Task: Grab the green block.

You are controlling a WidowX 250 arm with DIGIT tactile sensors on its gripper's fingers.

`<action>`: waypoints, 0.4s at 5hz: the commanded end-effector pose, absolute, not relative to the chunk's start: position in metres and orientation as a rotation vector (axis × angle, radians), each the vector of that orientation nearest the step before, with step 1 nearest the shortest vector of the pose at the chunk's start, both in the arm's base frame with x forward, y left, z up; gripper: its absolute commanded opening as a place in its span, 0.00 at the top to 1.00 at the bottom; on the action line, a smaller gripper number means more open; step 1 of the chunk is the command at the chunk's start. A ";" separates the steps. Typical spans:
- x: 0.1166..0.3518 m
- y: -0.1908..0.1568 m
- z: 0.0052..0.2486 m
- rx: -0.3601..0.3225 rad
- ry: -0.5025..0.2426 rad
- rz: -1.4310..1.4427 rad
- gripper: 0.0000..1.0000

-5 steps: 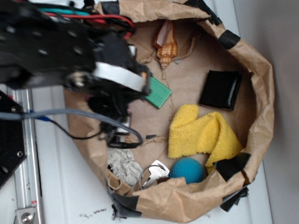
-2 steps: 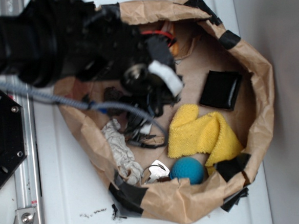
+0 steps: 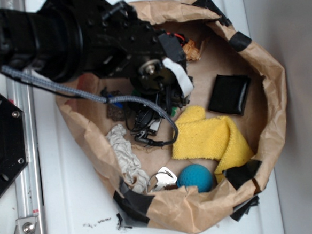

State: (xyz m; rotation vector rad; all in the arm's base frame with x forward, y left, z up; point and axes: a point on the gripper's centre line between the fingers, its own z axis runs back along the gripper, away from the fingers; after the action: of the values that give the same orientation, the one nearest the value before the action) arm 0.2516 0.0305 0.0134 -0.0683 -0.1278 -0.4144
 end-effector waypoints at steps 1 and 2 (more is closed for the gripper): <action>0.244 0.024 0.012 -0.056 -0.123 -0.418 1.00; 0.242 0.021 0.014 -0.033 -0.123 -0.418 1.00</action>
State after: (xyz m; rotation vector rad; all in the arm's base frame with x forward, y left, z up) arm 0.2501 0.0308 0.0124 -0.0319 -0.1210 -0.4136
